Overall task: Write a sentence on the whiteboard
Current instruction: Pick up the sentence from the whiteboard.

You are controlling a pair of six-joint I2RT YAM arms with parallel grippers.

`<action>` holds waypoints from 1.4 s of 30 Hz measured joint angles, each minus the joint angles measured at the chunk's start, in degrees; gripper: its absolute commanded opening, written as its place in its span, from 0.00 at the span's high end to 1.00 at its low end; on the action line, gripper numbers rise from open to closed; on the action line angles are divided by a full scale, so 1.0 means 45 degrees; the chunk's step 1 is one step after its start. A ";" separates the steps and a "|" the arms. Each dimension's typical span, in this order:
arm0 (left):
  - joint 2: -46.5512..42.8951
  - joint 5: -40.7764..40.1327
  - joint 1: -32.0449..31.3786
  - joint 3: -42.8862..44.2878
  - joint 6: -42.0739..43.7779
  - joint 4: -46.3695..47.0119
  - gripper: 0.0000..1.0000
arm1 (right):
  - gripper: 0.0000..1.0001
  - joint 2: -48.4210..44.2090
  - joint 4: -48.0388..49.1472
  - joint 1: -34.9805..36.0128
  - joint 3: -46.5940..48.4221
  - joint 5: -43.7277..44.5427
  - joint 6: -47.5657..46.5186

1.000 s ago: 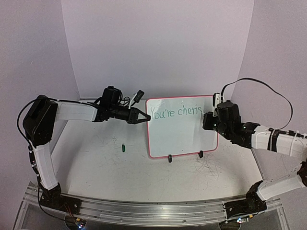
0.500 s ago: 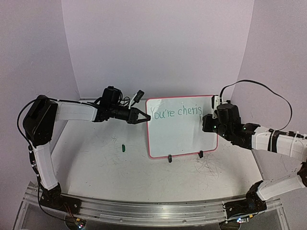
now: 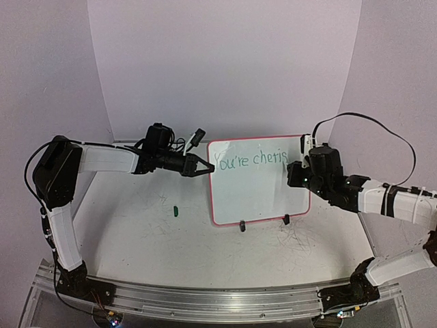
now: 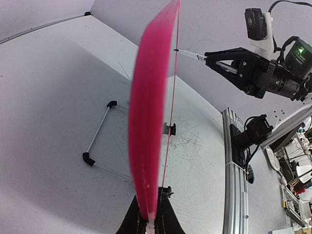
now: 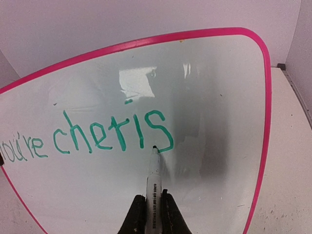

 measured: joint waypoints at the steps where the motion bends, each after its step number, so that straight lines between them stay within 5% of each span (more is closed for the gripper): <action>1: 0.0000 0.0003 0.0000 0.0000 0.0022 0.0000 1.00 | 1.00 -0.0149 -0.0007 0.0000 -0.0010 0.0000 -0.0013; 42: -0.0073 -0.0128 -0.0049 0.0000 0.0028 -0.0039 1.00 | 1.00 0.0278 0.0376 -0.0899 0.0755 -0.0257 -0.0679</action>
